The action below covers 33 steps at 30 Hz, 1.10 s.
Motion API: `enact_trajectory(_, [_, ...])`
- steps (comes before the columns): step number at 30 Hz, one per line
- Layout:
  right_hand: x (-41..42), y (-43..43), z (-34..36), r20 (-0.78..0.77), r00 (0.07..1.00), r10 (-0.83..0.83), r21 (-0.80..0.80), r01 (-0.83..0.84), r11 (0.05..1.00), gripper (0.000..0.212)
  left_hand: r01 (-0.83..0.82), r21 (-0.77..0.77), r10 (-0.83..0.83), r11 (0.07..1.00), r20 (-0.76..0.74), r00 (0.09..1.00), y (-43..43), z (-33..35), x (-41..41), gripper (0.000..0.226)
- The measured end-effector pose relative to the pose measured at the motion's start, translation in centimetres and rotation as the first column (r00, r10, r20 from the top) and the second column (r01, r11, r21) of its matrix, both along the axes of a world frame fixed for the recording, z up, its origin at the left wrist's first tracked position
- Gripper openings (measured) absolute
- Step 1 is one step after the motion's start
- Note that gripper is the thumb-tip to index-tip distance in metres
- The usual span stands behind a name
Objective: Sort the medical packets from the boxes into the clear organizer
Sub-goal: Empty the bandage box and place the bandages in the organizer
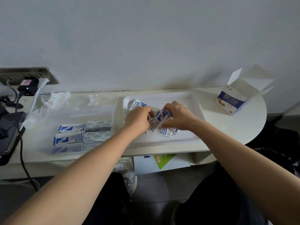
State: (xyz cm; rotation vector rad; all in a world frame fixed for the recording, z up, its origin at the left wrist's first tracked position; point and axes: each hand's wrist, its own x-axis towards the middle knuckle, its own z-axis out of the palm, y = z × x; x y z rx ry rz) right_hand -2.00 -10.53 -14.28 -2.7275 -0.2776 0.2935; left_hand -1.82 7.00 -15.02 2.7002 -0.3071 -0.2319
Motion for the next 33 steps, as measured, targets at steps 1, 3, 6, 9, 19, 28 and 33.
enact_trajectory(1, [0.0,-0.1,-0.1,0.012,1.000,-0.003,0.016,0.003,1.000,0.048,-0.002,-0.004,0.002,1.000,0.006,1.000,-0.1,-0.1,0.0,0.028])
enact_trajectory(3, [0.0,-0.3,-0.3,0.077,0.997,-0.027,0.083,0.021,0.996,0.039,-0.005,-0.010,0.006,1.000,0.014,1.000,-0.2,-0.1,0.0,0.026])
enact_trajectory(6, [0.1,-0.8,-0.2,0.146,0.986,-0.080,0.167,0.056,0.984,0.017,-0.020,-0.041,0.019,0.999,-0.012,1.000,-0.1,0.0,0.0,0.024])
enact_trajectory(9, [0.0,-1.3,-0.2,0.126,0.980,-0.155,0.270,0.116,0.956,0.006,-0.020,-0.066,0.018,0.998,-0.029,0.999,0.0,0.2,-0.1,0.027])
enact_trajectory(19, [-0.5,-3.0,0.2,-0.020,0.913,-0.408,0.505,0.362,0.784,0.012,-0.016,-0.041,0.016,0.999,-0.002,1.000,0.0,0.0,0.0,0.038])
enact_trajectory(28, [-0.9,-3.4,0.5,-0.239,0.866,-0.439,0.633,0.482,0.606,0.004,-0.009,-0.080,0.017,0.997,0.106,0.994,-0.8,-0.2,0.2,0.049])
enact_trajectory(33, [-1.1,-3.5,0.0,-0.212,0.896,-0.389,0.520,0.441,0.731,0.006,0.030,-0.057,-0.025,0.998,0.090,0.996,-1.4,-0.4,0.1,0.052])
